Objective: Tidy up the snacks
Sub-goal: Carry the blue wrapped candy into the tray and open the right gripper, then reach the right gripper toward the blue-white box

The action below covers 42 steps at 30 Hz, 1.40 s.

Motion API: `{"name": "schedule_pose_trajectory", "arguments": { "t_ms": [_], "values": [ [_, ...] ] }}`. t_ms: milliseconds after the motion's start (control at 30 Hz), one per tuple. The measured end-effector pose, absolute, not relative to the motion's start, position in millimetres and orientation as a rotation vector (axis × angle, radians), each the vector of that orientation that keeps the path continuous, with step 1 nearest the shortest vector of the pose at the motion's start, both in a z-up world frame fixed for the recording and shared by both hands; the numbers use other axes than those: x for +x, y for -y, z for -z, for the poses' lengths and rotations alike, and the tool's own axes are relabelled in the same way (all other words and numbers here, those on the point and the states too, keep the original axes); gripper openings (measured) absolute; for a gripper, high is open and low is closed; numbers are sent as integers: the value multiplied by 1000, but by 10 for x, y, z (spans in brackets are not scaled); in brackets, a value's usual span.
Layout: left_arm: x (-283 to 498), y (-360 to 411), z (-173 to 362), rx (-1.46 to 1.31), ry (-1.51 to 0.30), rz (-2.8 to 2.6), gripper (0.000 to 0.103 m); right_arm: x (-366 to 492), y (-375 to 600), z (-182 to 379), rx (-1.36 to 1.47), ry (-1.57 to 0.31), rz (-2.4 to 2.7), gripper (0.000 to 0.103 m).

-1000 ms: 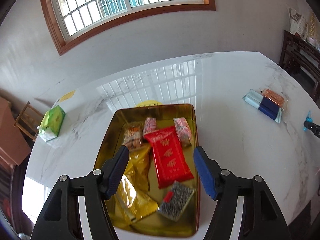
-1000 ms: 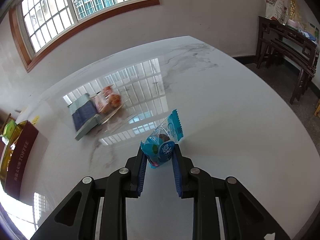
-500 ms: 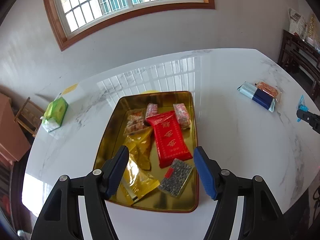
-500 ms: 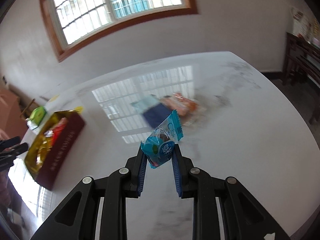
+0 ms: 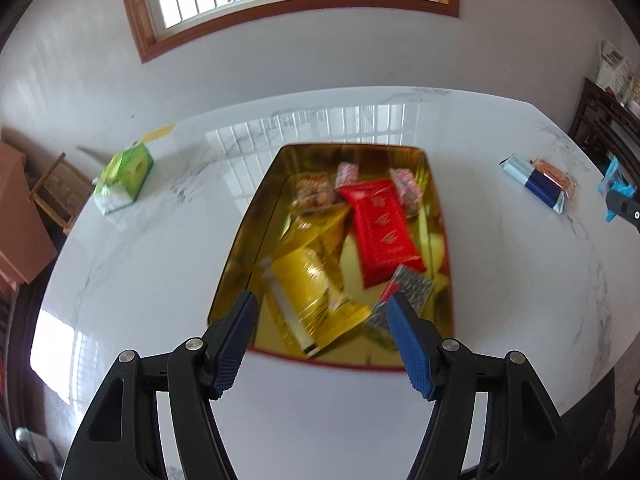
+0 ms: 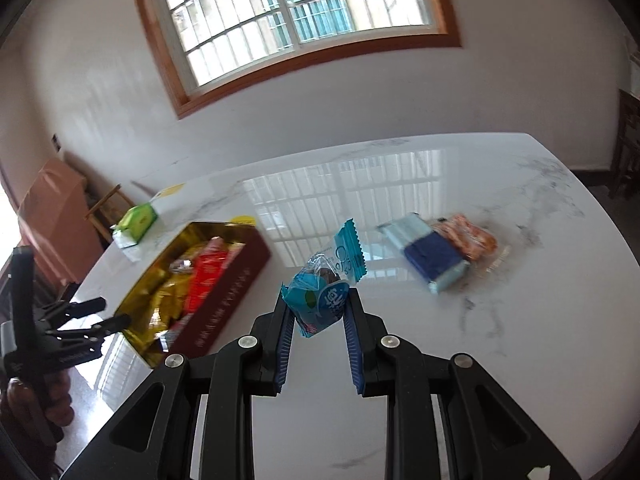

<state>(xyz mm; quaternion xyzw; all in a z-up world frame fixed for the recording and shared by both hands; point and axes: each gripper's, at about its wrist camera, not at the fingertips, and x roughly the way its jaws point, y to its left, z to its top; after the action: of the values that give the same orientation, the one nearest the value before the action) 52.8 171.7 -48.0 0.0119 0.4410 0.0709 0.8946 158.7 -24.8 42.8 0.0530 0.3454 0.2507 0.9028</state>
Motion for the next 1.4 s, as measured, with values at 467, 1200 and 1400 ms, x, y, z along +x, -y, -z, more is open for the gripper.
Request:
{"name": "schedule_pose_trajectory", "arguments": {
  "t_ms": [467, 1200, 1400],
  "values": [
    [208, -2194, 476, -60, -917, -211, 68, 1716, -1382, -267, -6, -817, -791, 22],
    [70, -2313, 536, -66, -941, -228, 68, 1953, -1587, -8, 76, -854, -749, 35],
    [98, -2240, 508, -75, -944, -207, 68, 2109, -633, -5, 31, -827, -630, 40]
  ]
}}
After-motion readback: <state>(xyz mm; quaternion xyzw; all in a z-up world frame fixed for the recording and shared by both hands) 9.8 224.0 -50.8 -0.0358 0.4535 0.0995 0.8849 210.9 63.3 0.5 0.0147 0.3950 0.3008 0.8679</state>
